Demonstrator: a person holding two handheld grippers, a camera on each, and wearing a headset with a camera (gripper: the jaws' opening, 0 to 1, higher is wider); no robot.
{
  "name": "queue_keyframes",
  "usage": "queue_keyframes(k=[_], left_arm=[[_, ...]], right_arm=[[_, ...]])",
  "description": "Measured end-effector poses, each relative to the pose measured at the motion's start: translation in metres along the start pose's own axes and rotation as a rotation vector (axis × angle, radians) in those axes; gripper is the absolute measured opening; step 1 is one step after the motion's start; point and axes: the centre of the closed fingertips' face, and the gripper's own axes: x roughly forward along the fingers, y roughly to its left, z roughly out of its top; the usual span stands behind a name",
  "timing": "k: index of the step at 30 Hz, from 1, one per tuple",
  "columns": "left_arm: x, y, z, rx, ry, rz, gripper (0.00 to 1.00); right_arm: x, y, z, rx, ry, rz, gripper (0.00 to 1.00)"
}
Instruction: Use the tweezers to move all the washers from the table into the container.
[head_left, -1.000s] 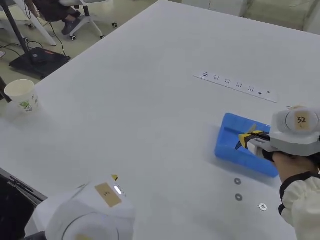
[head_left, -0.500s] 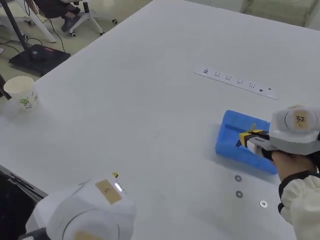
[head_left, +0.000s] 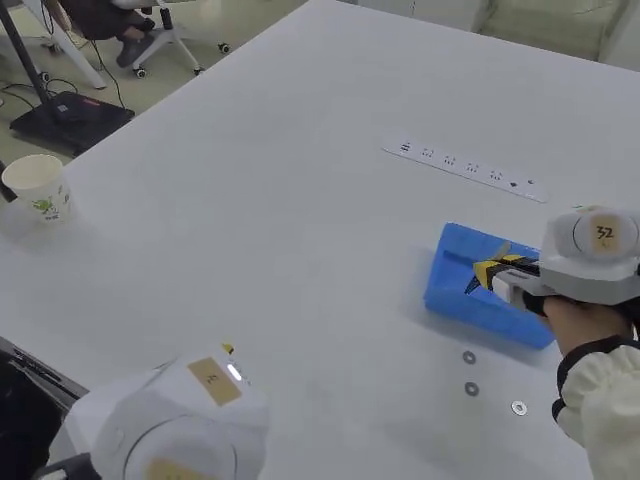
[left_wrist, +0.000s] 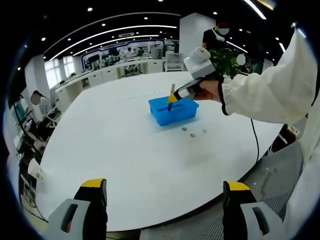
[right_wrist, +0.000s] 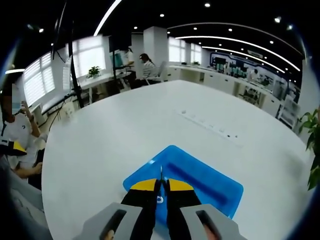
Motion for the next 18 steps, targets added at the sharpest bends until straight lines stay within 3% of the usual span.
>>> queue_keyframes(k=[18], left_arm=[[-0.012,-0.003,0.01,0.023,-0.043,0.005,0.99]], right_arm=[[-0.045,0.012,0.026,-0.007,-0.102,0.009,0.02]])
